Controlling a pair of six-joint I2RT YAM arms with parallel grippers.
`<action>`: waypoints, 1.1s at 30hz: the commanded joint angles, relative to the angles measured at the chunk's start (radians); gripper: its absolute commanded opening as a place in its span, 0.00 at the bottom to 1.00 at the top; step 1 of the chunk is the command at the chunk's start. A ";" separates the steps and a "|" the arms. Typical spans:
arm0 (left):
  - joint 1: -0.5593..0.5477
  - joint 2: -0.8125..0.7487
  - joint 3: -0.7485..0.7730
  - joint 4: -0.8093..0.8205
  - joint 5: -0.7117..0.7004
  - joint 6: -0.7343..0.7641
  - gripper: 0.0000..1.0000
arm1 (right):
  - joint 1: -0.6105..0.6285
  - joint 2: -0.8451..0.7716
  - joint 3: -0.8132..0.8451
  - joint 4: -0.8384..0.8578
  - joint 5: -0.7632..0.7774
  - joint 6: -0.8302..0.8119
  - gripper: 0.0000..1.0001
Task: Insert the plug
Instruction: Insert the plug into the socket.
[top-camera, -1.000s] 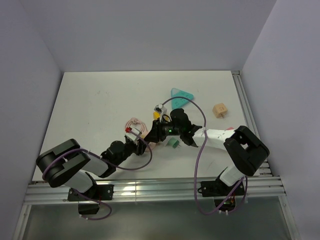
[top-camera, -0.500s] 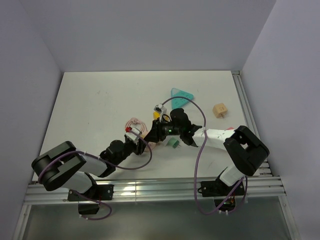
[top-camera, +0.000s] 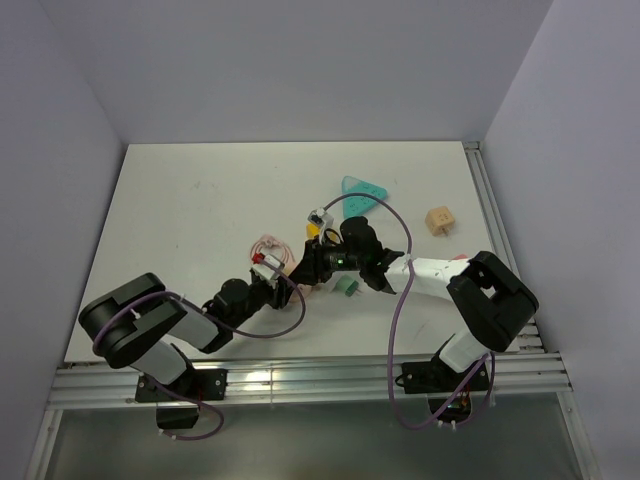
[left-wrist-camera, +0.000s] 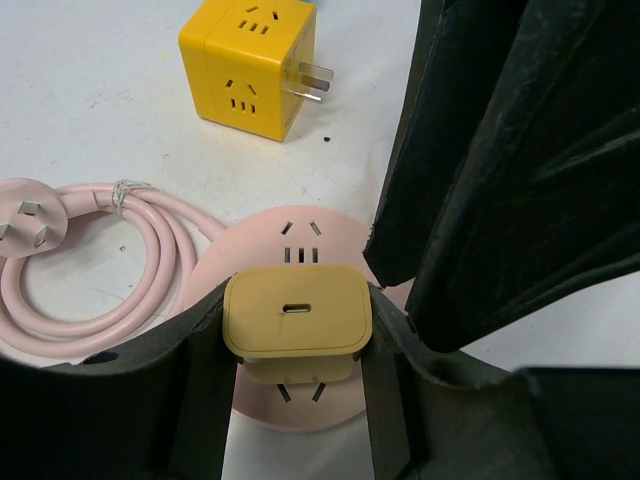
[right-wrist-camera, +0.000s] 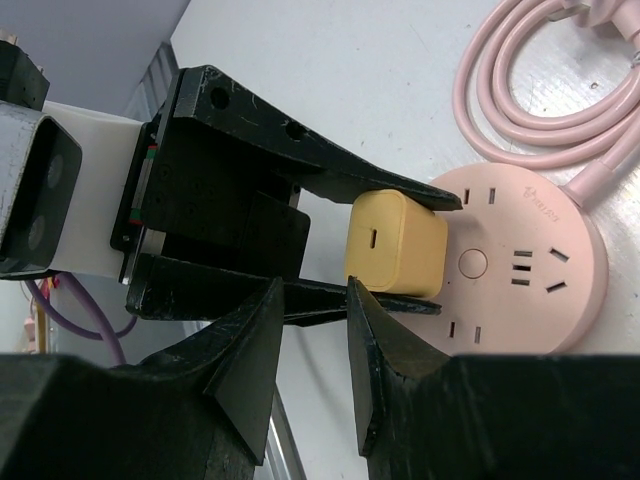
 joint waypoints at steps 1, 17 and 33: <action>0.010 0.025 0.006 0.089 0.027 -0.005 0.00 | 0.006 0.005 0.043 0.018 -0.018 -0.018 0.39; 0.011 0.041 0.023 0.043 0.057 0.007 0.00 | 0.000 0.005 0.143 -0.045 -0.073 -0.001 0.07; 0.011 0.060 0.006 0.084 0.070 -0.015 0.00 | 0.020 0.130 0.137 -0.165 0.016 -0.052 0.00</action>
